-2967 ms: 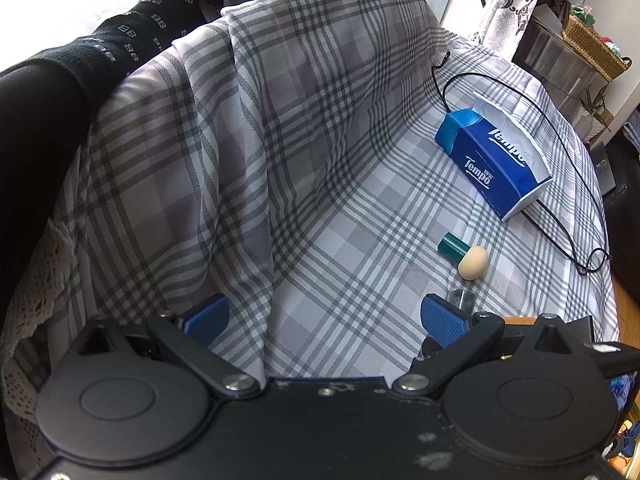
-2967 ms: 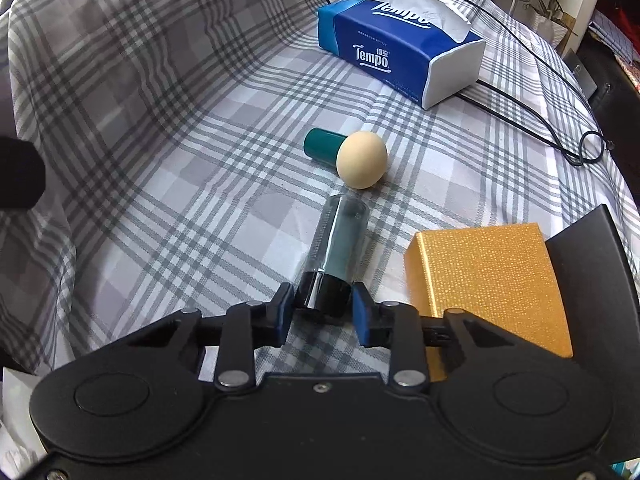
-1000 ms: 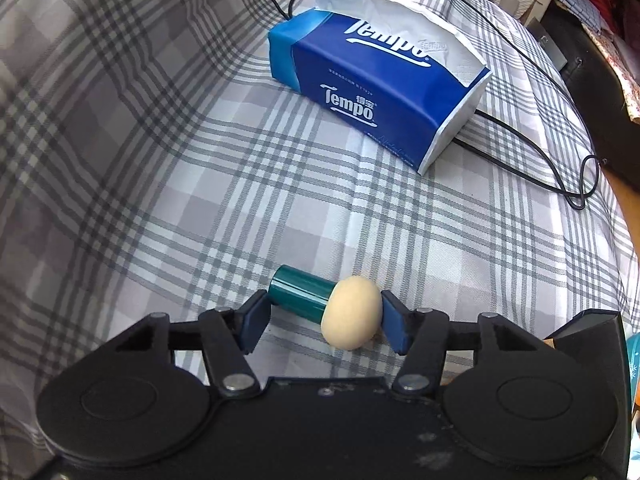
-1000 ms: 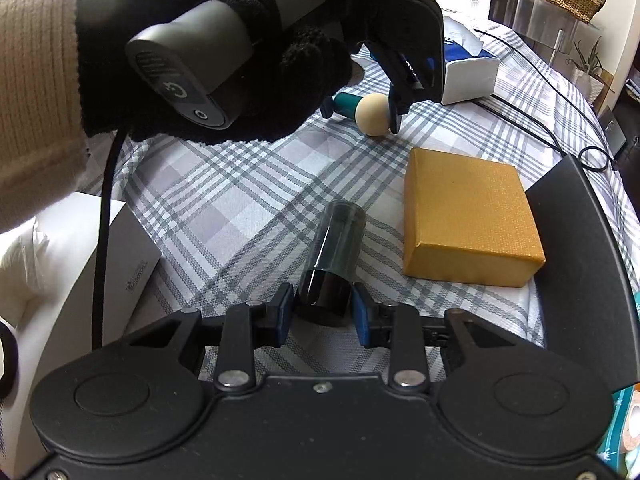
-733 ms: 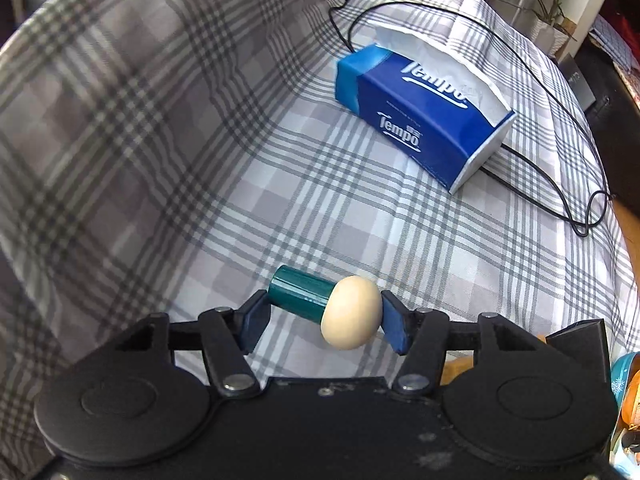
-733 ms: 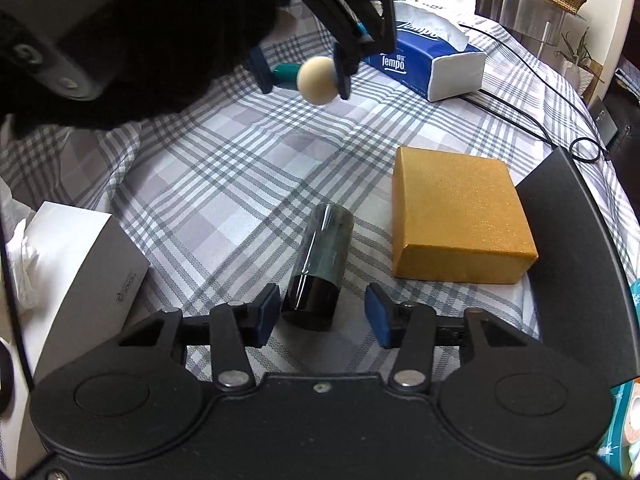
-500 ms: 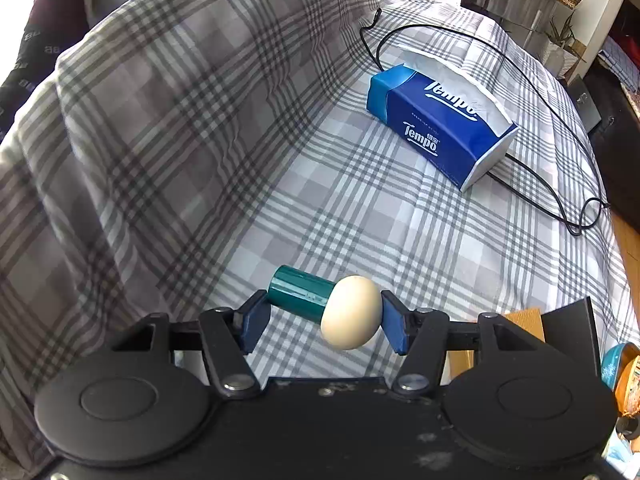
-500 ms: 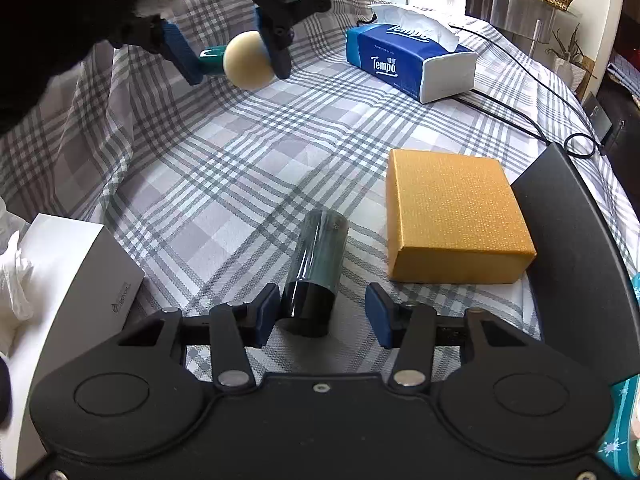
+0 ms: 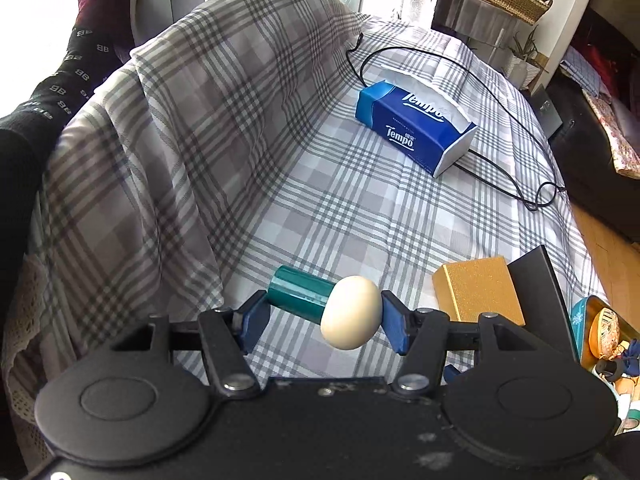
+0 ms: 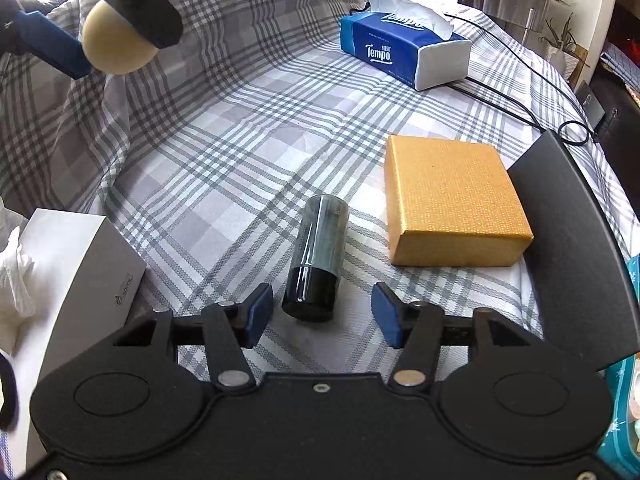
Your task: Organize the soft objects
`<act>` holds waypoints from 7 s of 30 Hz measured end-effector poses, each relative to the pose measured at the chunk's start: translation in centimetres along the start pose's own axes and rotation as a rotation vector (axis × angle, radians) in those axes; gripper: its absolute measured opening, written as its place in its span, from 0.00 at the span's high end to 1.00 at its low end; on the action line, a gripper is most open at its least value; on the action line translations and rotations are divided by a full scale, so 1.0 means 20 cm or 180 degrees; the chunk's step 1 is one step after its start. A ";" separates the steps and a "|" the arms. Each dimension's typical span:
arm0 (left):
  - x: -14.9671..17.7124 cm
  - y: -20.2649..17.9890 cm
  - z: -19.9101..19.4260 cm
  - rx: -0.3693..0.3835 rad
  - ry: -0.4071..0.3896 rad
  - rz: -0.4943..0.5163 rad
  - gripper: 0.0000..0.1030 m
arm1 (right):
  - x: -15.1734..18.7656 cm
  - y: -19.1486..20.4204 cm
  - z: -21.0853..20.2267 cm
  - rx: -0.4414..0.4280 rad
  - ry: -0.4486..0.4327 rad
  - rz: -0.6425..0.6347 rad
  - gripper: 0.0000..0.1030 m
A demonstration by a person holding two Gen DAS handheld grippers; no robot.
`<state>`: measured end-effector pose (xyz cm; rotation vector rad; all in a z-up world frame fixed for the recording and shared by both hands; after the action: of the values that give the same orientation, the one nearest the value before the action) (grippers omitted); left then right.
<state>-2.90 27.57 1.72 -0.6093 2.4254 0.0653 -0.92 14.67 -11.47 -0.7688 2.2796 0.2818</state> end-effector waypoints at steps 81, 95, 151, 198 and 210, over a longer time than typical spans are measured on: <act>0.43 -1.72 0.34 0.0832 0.0689 0.1629 0.28 | 0.47 -1.72 -0.94 0.1825 -0.0230 0.2669 0.71; 0.44 -1.71 0.32 0.0805 0.0605 0.1669 0.22 | 0.49 -1.71 -0.93 0.1918 -0.0160 0.2618 0.67; 0.53 -1.21 -0.38 0.1115 -0.0076 0.1404 0.02 | 0.36 -1.10 -1.21 0.2325 -0.0239 0.2192 0.54; 0.57 -1.23 -0.36 0.1089 -0.0058 0.1532 0.01 | 0.39 -1.13 -1.21 0.2297 -0.0186 0.2259 0.54; 0.57 -1.23 -0.36 0.1084 -0.0058 0.1538 0.01 | 0.40 -1.14 -1.21 0.2292 -0.0179 0.2269 0.54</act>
<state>-4.05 -0.43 3.22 0.1327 2.4356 -0.1398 -5.31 -16.75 1.02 0.4187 2.2790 -0.2037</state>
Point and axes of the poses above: each gripper's, at about its wrist camera, not at the fingertips, and z roughly the way its jaws point, y to its left, x to its underside, the point moved 3 cm from there along z, roughly the way its jaws point, and after that the axes turned 4 degrees about -y, right-handed, at the moved point
